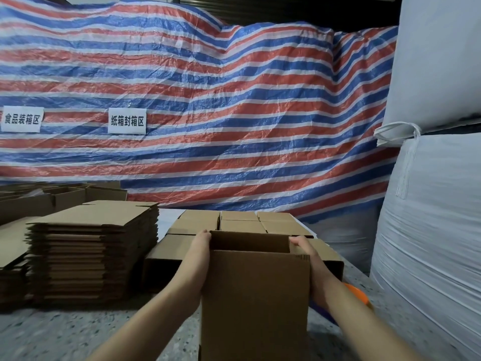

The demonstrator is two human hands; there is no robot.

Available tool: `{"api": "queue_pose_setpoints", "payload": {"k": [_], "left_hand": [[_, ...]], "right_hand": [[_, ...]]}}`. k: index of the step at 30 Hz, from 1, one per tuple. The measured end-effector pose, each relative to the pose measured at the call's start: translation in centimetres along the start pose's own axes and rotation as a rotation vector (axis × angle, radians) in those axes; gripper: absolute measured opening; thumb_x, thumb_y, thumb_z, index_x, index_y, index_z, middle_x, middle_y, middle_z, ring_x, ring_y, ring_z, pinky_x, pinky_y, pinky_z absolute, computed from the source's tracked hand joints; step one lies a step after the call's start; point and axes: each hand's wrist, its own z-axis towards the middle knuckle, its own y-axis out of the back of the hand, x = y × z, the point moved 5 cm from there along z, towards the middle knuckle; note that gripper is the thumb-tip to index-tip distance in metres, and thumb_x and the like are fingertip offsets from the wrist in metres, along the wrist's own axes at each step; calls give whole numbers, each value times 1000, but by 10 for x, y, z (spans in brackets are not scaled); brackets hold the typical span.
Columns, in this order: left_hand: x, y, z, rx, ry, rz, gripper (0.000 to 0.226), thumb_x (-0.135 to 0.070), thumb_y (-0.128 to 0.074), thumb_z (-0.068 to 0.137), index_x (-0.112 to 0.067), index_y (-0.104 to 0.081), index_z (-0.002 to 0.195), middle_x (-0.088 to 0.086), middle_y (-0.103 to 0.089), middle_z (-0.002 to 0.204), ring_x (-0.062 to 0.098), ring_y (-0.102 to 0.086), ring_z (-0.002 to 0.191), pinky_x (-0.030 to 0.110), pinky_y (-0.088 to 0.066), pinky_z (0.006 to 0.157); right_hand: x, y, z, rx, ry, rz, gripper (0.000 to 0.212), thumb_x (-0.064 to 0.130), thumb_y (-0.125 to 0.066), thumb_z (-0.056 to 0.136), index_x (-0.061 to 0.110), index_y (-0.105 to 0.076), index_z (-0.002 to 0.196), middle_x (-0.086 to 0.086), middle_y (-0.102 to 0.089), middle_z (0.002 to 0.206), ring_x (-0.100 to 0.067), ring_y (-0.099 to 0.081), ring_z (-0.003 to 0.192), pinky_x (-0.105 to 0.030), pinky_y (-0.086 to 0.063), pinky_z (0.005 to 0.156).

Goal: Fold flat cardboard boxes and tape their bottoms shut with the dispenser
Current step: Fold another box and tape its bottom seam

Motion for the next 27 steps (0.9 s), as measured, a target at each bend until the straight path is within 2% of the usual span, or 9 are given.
{"api": "queue_pose_setpoints", "payload": {"k": [2, 5, 9, 13, 16, 18, 21, 23, 27], "left_hand": [[2, 4, 2, 36, 18, -99, 47, -52, -32, 99, -33, -74, 88, 0, -77, 82, 18, -74, 75, 32, -57, 67], [5, 9, 3, 57, 1, -194, 42, -49, -33, 102, -32, -71, 102, 5, -77, 88, 17, -74, 70, 26, -55, 50], [7, 2, 3, 126, 4, -219, 46, -52, -44, 98, -23, -80, 95, 15, -76, 90, 23, -74, 71, 29, -57, 54], [5, 2, 11, 98, -103, -180, 28, -38, -36, 104, -37, -62, 116, 9, -76, 93, 20, -74, 75, 30, -56, 56], [17, -2, 6, 76, -98, -153, 26, -39, -39, 103, -31, -59, 119, 7, -77, 88, 20, -74, 74, 29, -56, 52], [23, -2, 4, 51, -65, -175, 38, -43, -39, 102, -22, -69, 110, 8, -76, 80, 17, -73, 65, 26, -54, 47], [26, -1, 7, 65, -7, -192, 59, -49, -39, 98, -19, -80, 69, 8, -74, 69, 16, -70, 55, 23, -51, 42], [27, 0, 8, 87, -8, -188, 59, -53, -41, 97, -20, -80, 66, 8, -75, 73, 17, -71, 58, 23, -52, 45], [30, -2, 8, 90, -42, -212, 60, -58, -39, 95, -22, -80, 69, 8, -75, 74, 18, -72, 59, 25, -52, 45]], "right_hand": [[-1, -1, 0, -24, -23, -46, 65, 74, -49, 79, 15, -77, 78, -12, -72, 83, -21, -72, 79, -37, -53, 83], [-6, -3, 1, -40, 23, 42, 65, 75, -50, 73, 19, -81, 88, -15, -75, 94, -25, -74, 87, -39, -57, 83], [0, -5, 5, -21, 61, 157, 60, 70, -56, 78, 16, -81, 89, -14, -73, 84, -25, -73, 79, -35, -59, 68], [8, -5, 10, -29, 122, 223, 59, 68, -50, 83, 19, -82, 88, -14, -74, 85, -23, -74, 77, -35, -60, 66], [-9, -2, 7, -85, 162, 236, 57, 69, -50, 78, 21, -81, 81, -12, -74, 81, -23, -74, 75, -33, -60, 63], [-19, 0, 4, -139, 187, 244, 58, 66, -49, 79, 18, -80, 81, -11, -74, 77, -22, -74, 70, -31, -58, 57], [-30, 3, 5, -207, 132, 302, 56, 56, -46, 94, 18, -80, 69, -9, -75, 71, -21, -73, 60, -27, -55, 48], [-37, 7, 10, -224, 90, 301, 66, 53, -38, 102, 20, -80, 62, -9, -75, 71, -21, -74, 60, -26, -55, 48], [-47, 11, 11, -260, 48, 314, 72, 59, -33, 103, 21, -81, 64, -9, -76, 72, -20, -73, 60, -27, -56, 49]]}}
